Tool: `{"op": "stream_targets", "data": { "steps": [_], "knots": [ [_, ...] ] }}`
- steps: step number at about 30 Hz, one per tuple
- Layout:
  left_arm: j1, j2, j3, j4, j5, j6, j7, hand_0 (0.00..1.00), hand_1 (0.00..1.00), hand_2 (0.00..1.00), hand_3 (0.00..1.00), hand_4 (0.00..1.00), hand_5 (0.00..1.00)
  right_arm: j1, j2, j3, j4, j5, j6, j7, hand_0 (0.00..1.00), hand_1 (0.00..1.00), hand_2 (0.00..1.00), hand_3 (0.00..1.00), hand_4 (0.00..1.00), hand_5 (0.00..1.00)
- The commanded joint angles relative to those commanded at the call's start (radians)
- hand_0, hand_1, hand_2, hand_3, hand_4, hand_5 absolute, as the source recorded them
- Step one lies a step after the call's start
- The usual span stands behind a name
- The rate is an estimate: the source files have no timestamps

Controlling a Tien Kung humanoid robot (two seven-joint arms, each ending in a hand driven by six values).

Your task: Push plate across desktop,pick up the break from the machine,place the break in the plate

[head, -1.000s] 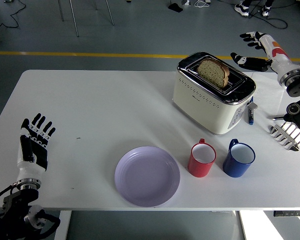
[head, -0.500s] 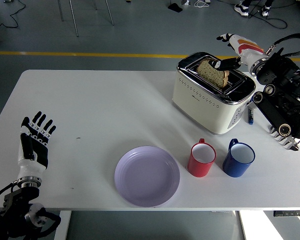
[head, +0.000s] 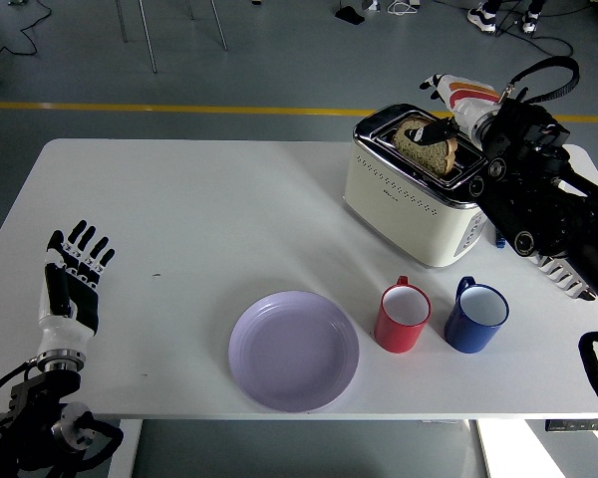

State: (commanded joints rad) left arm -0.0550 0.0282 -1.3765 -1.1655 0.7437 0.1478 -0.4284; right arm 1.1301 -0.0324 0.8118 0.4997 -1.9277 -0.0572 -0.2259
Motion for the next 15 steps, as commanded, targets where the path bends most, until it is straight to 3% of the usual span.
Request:
{"op": "stream_targets", "data": {
  "steps": [3, 4, 9, 10, 15],
  "knots": [
    [-0.008, 0.003, 0.011, 0.001, -0.002, 0.001, 0.0, 0.801, 0.847, 0.911, 0.852, 0.613, 0.998, 0.037, 0.032, -0.012, -0.066, -0.017, 0.005, -0.01, 0.734, 0.724, 0.702, 0.802, 0.834, 0.389],
    [-0.009, 0.003, 0.013, 0.001, -0.003, 0.001, 0.0, 0.801, 0.847, 0.911, 0.852, 0.611, 0.998, 0.045, 0.032, -0.013, -0.082, -0.02, 0.005, -0.013, 0.623, 0.646, 0.622, 0.763, 0.826, 0.383],
    [-0.011, 0.003, 0.015, 0.002, -0.003, 0.002, -0.001, 0.801, 0.847, 0.911, 0.852, 0.611, 0.998, 0.071, 0.032, -0.029, -0.141, -0.025, 0.011, -0.023, 0.623, 0.646, 0.622, 0.763, 0.826, 0.383],
    [-0.011, 0.003, 0.015, 0.002, -0.003, 0.002, -0.001, 0.801, 0.847, 0.911, 0.85, 0.607, 0.998, 0.073, 0.032, -0.032, -0.147, -0.024, 0.013, -0.024, 0.465, 0.542, 0.531, 0.702, 0.817, 0.377],
    [-0.009, 0.005, 0.014, 0.003, -0.005, 0.004, -0.003, 0.801, 0.847, 0.911, 0.85, 0.607, 0.998, 0.081, 0.032, -0.054, -0.202, -0.009, 0.022, -0.033, 0.465, 0.542, 0.531, 0.702, 0.817, 0.377]
  ]
}}
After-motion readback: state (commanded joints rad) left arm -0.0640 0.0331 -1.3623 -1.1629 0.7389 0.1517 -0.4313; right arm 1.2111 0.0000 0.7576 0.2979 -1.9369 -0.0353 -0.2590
